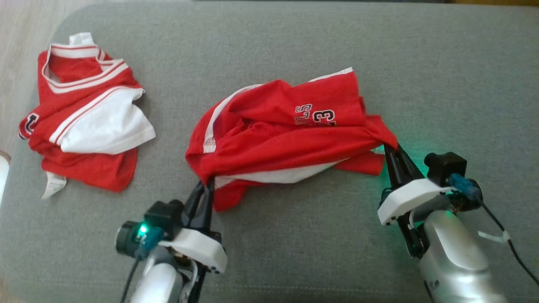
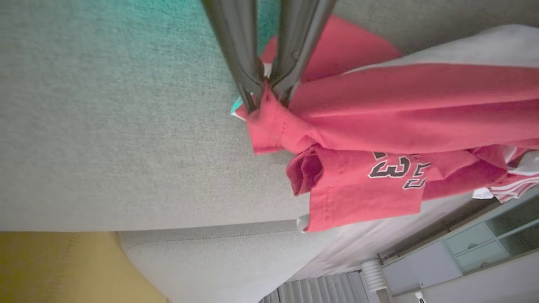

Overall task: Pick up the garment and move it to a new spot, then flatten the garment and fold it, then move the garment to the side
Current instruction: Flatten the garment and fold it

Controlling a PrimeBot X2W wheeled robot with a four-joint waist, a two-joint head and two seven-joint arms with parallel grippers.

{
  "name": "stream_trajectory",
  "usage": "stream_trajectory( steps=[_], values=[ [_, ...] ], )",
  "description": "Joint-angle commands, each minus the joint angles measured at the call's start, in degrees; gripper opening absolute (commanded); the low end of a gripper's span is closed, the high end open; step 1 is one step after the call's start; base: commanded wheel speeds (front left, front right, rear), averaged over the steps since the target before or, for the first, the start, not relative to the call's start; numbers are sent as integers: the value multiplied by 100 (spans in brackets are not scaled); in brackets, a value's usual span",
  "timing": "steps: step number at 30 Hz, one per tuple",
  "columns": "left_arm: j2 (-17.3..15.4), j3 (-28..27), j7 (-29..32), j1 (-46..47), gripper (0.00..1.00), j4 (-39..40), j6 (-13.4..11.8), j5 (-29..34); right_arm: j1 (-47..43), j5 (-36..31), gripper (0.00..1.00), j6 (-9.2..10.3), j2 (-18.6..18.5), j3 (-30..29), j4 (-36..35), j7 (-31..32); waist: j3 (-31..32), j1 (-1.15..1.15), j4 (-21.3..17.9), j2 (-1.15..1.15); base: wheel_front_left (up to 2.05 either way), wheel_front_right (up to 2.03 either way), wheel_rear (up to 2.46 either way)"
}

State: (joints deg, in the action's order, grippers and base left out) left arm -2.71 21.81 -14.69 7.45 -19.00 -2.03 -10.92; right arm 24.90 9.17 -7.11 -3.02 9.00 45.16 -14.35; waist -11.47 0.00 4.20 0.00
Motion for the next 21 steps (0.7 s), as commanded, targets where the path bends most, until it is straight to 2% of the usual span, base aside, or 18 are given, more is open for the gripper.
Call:
stream_trajectory(
  steps=[1, 8, 16, 21],
  values=[
    [-17, -308, -31, 151, 0, 303, -41, -30, -46, 81, 0, -37, 14, 116, -353, -64, 128, 0, -73, 0, 0, 0, 0],
    [-34, -818, -31, 527, 0, 842, 121, 314, 12, 179, 0, -37, -1, 35, -1088, -64, 479, 0, -299, 0, 0, 0, 0],
    [-409, -1599, -31, 1222, 0, 1624, 424, 622, 366, 683, 0, -37, -298, 170, -2035, -33, 877, 0, -602, 0, 0, 0, 0],
    [-695, -1796, -31, 1839, 0, 1823, 624, 714, 739, 1164, 0, -37, -627, 152, -2863, 637, 678, 0, -711, 0, 0, 0, 0]
  ],
)
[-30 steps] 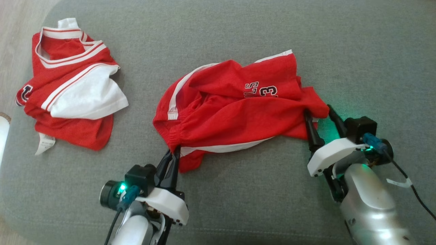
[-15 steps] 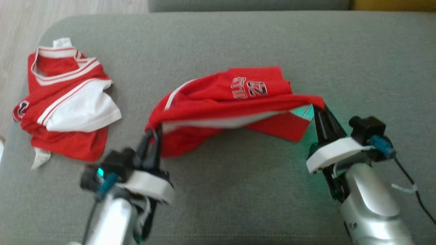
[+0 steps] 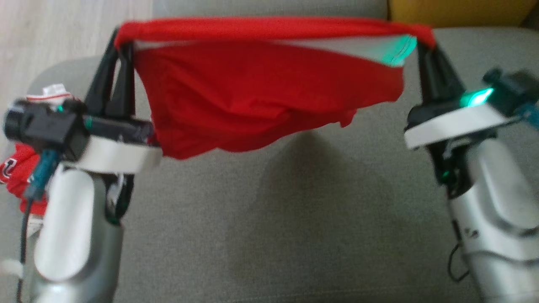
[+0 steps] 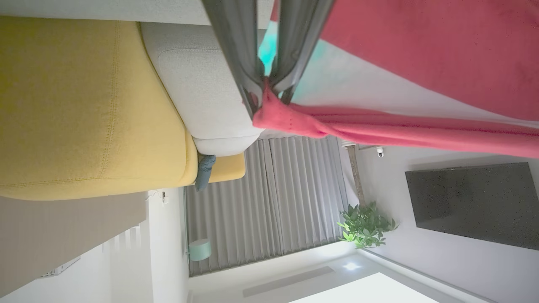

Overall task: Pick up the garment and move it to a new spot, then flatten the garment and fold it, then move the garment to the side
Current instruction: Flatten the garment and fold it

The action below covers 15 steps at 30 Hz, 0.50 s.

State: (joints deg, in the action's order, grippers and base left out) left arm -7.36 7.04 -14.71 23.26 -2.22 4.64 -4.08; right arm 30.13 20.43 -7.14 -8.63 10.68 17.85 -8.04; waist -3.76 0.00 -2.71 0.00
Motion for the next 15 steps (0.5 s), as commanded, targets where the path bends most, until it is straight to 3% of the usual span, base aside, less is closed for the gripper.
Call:
stream_trajectory(
  steps=[1, 7, 15],
  values=[
    [-281, -285, -29, 385, 0, 75, -4, 61, 293, 77, 0, -35, -123, -41, -230, 115, -187, 0, -28, 0, 0, 0, 0],
    [-390, 11, -29, 1684, 0, -783, 140, 208, 1279, -6, 0, -35, -271, -78, -127, 318, -960, 0, -64, 0, 0, 0, 0],
    [-184, -1, -29, 3848, 0, -1497, -18, 296, 3442, -865, 0, -35, -190, -589, 1266, -578, -1689, 0, -176, 0, 0, 0, 0]
  ],
)
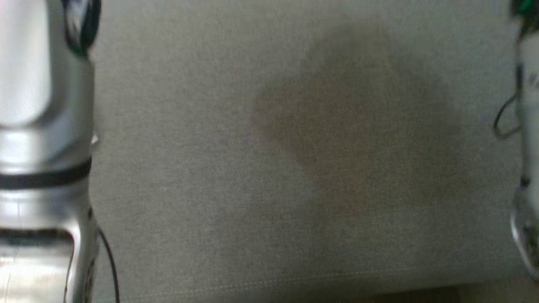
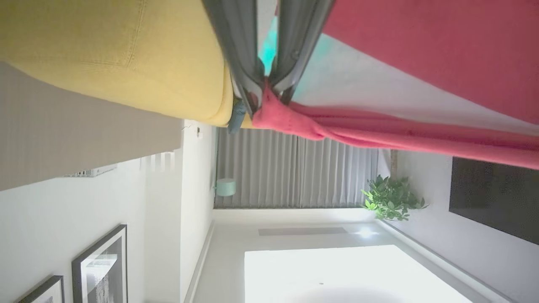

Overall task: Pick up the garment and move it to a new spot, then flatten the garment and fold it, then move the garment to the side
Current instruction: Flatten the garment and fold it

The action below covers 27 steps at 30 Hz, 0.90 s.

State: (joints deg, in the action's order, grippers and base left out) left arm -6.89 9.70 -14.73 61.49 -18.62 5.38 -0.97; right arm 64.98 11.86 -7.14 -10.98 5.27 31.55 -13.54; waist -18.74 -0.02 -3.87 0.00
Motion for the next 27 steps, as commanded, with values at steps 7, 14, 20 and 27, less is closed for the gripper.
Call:
stream_trajectory(
  steps=[7, 14, 20, 27],
  values=[
    [148, -312, -27, -843, 0, -312, -42, -460, -746, -70, 0, -35, 284, 18, 494, -142, -214, 2, -125, 0, 0, 0, 0],
    [375, -164, -27, -2546, 0, -1158, 53, -937, -2319, 270, 0, -35, 432, 408, 846, -144, -157, 2, -181, 0, 0, 0, 0],
    [399, 168, -27, -3669, 0, -1548, -150, -1532, -3391, 520, 0, -35, 521, 488, 943, -145, 87, 2, -209, 0, 0, 0, 0],
    [400, 437, -27, -4569, 0, -1378, -390, -1846, -4321, 702, 0, -35, 562, 331, 809, -145, 731, 2, -169, 0, 0, 0, 0]
  ],
)
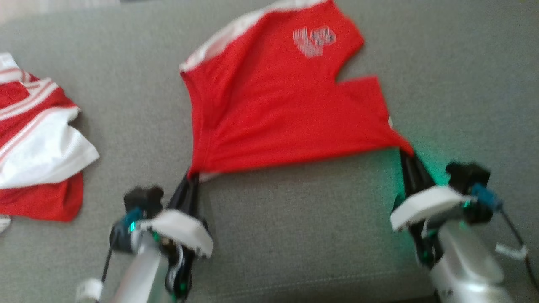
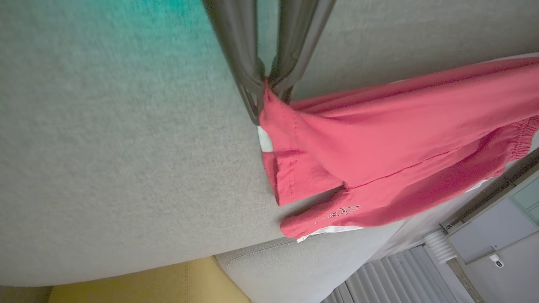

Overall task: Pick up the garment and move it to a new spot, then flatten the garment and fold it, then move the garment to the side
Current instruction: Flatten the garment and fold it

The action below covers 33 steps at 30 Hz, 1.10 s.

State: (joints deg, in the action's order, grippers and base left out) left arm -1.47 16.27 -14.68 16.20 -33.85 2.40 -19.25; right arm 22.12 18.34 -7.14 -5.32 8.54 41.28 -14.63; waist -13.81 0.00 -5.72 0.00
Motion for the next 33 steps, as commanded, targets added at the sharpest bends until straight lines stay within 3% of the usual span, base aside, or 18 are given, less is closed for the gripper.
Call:
stream_trajectory(
  steps=[1, 8, 14, 21, 33],
  values=[
    [-142, -235, -32, -167, 0, 216, -124, -26, -155, 70, 0, -35, 6, -1, -202, -36, 358, 0, 15, 0, 0, 0, 0],
    [-142, -201, -32, -1051, 0, 742, -173, 40, -901, 236, 0, -35, 13, -12, -532, -37, 1020, 0, 32, 0, 0, 0, 0],
    [-142, -135, -32, -1076, 0, 1285, -130, 271, -916, 274, 0, -35, -150, -29, -1142, 16, 905, 0, 171, 0, 0, 0, 0],
    [-141, 49, -32, 40, 0, 1225, -40, 207, 250, -40, 0, -35, -280, 80, -1198, 427, 204, 0, 484, 0, 0, 0, 0],
    [-141, 486, -32, 1833, 0, 584, -180, -237, 2460, -557, 0, -35, -233, -86, 214, 609, -888, 0, 1017, 0, 0, 0, 0]
  ],
)
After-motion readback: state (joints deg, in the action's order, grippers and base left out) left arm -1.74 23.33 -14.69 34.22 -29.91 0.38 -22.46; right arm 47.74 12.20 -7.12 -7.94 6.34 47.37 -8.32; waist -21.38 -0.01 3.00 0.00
